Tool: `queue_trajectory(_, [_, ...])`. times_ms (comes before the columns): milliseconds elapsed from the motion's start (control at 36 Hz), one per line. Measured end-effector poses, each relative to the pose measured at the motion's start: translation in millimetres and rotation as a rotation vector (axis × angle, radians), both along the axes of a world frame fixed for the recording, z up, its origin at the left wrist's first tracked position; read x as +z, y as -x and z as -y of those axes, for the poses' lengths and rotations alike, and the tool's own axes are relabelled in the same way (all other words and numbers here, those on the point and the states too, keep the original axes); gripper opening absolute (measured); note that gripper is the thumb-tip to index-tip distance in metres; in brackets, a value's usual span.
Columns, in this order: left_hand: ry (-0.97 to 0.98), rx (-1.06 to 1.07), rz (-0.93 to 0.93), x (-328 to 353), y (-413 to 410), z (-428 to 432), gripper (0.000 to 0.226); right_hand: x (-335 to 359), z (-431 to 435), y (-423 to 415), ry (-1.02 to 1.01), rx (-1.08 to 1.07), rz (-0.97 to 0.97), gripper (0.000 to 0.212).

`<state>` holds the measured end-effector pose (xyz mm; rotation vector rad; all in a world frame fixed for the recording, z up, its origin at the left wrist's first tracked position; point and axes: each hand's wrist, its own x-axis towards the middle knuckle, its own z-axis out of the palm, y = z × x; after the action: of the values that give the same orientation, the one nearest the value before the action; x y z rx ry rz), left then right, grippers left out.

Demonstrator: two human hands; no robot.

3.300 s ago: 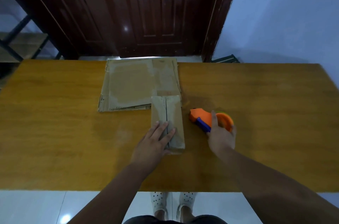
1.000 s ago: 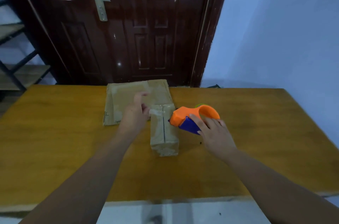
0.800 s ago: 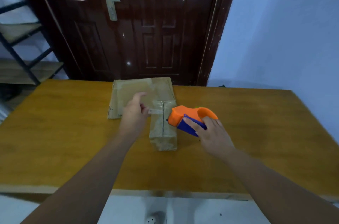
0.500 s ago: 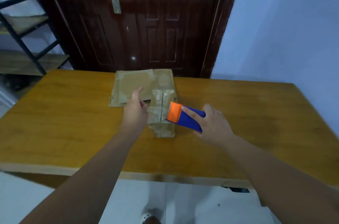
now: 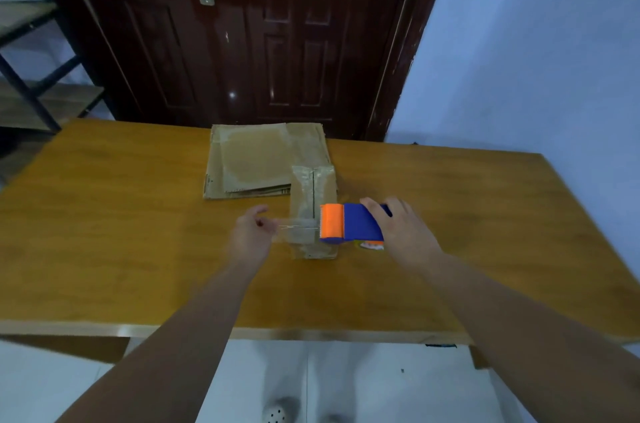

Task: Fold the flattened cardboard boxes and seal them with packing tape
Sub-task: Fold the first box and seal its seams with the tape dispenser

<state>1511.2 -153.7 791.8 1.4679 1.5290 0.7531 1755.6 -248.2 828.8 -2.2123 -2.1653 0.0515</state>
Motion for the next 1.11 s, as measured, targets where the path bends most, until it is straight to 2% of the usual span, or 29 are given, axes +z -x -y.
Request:
queue_trajectory(111, [-0.006,-0.043,-0.027,-6,1,-6,0.036,-3,-2,5,0.012,-0.036,0.023,0.059])
queue_trajectory(333, [0.118,-0.003,0.085,-15,-8,-9,0.037,-7,-3,7,-0.003,-0.093,0.173,0.060])
queue_trajectory(611, [0.159,0.013,0.101,-21,-20,-15,0.032,-7,-8,3,0.031,-0.145,0.110,0.063])
queue_trajectory(778, [0.184,-0.061,0.021,-21,-18,-21,0.046,-8,-14,1,0.054,-0.147,0.068,0.065])
queue_trajectory(889, [0.196,0.031,0.045,-24,-22,-18,0.034,-9,-17,-1,0.069,-0.135,0.066,0.066])
queue_trajectory(1111, [0.168,0.007,-0.012,-29,-27,-19,0.035,-12,-19,-6,0.095,-0.131,0.056,0.067])
